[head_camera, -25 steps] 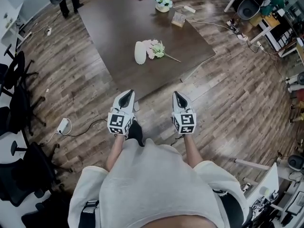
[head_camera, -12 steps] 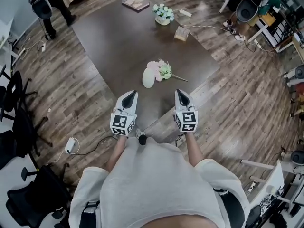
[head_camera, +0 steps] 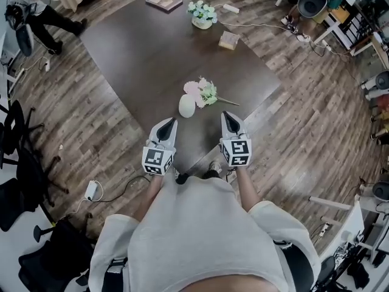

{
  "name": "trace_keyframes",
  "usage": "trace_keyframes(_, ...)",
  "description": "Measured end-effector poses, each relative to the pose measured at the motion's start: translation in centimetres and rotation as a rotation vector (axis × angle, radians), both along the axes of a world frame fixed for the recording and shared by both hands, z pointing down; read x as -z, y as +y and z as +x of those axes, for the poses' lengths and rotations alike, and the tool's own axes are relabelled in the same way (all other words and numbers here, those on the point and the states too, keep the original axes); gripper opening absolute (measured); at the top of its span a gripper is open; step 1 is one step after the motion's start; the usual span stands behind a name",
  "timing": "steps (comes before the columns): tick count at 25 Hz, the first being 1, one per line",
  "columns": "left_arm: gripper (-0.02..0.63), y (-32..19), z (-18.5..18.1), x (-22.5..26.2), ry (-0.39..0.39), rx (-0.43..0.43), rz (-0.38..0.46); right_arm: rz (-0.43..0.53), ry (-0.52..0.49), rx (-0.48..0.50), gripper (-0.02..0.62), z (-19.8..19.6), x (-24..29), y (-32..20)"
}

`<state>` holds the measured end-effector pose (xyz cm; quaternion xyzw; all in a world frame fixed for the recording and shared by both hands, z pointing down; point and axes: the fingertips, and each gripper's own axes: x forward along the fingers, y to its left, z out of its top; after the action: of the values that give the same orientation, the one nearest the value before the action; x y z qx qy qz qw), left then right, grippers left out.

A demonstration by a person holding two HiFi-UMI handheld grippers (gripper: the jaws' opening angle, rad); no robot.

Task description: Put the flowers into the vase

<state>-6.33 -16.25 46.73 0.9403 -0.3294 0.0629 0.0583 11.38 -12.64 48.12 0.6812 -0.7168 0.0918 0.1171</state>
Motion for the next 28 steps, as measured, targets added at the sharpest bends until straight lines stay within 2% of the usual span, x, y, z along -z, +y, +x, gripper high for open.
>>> trace_keyframes(6, 0.009, -0.7, 1.1, -1.0, -0.017, 0.086, -0.022, -0.028, -0.022, 0.068, -0.002, 2.0, -1.1, -1.0)
trace_keyframes(12, 0.01, 0.0, 1.9, -2.9, -0.053, 0.127, -0.06, -0.073, -0.047, 0.112, -0.002, 3.0, -3.2, -1.2)
trace_keyframes(23, 0.01, 0.9, 2.9, -8.1, -0.078, 0.129, -0.166, -0.211, -0.051, 0.135, 0.0, 3.7, -10.0, 0.2)
trace_keyframes(28, 0.009, 0.3, 3.7, -9.6, -0.087, 0.113, -0.184, -0.272, 0.008, 0.133, 0.0, 4.4, -12.9, 0.3)
